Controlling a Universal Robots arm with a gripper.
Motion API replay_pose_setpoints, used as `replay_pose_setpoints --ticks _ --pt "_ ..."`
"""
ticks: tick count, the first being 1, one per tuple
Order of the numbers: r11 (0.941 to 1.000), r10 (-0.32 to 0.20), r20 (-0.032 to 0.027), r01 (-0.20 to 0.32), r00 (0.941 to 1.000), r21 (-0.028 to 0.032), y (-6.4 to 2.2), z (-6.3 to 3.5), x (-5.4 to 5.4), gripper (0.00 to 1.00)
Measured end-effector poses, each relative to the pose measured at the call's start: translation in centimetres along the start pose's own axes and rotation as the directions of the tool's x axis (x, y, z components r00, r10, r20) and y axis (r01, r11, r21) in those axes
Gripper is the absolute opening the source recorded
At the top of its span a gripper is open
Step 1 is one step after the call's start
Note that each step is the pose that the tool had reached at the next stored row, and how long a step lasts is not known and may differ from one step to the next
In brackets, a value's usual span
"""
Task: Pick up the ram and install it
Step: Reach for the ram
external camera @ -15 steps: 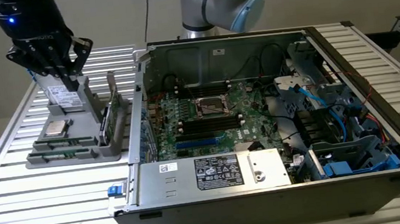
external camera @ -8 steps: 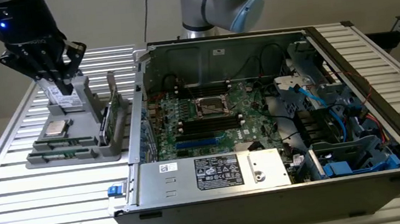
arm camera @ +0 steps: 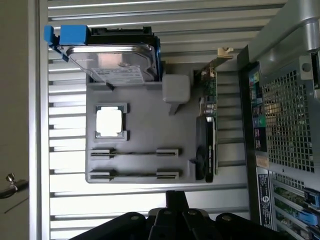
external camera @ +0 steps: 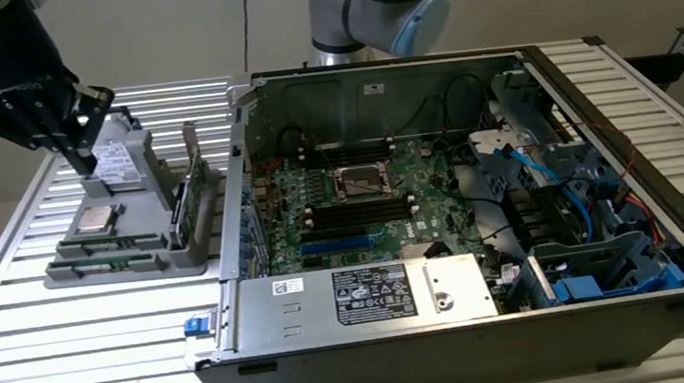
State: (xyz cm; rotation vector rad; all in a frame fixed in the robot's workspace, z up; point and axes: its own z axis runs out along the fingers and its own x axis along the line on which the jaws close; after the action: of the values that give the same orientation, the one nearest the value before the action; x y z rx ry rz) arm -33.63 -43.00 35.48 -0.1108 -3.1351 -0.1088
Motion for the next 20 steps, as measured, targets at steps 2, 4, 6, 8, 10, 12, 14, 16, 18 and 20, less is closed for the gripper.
replay_pose_setpoints --ticks 2,4,6,8,10,12,14,16,18,20 --pt "1.0000 0.000 0.0000 0.000 1.0000 0.0008 -0.08 0.30 0.8 0.11" --pt "1.0000 -0.001 0.0003 0.001 1.0000 0.0017 -0.14 0.66 1.3 0.11" --pt "1.0000 -0.001 0.0005 0.001 1.0000 0.0045 -0.18 0.93 1.6 0.11" --pt "1.0000 -0.001 0.0006 0.001 1.0000 0.0083 -0.20 1.17 1.9 0.11" --pt "0.9999 -0.001 0.0006 0.001 1.0000 0.0135 -0.02 1.42 2.1 0.11" --pt "0.9998 -0.001 0.0013 0.001 1.0000 0.0182 0.33 1.70 2.1 0.11" --pt "0.9997 -0.002 0.0017 0.002 1.0000 0.0259 0.69 1.94 2.2 0.11" --pt "0.9993 -0.003 0.0026 0.002 1.0000 0.0371 1.10 2.13 2.2 0.11" --pt "0.9988 -0.003 0.0031 0.003 1.0000 0.0483 1.50 2.31 2.2 0.11" --pt "0.9982 -0.004 0.0038 0.004 1.0000 0.0604 1.87 2.50 2.3 0.11"
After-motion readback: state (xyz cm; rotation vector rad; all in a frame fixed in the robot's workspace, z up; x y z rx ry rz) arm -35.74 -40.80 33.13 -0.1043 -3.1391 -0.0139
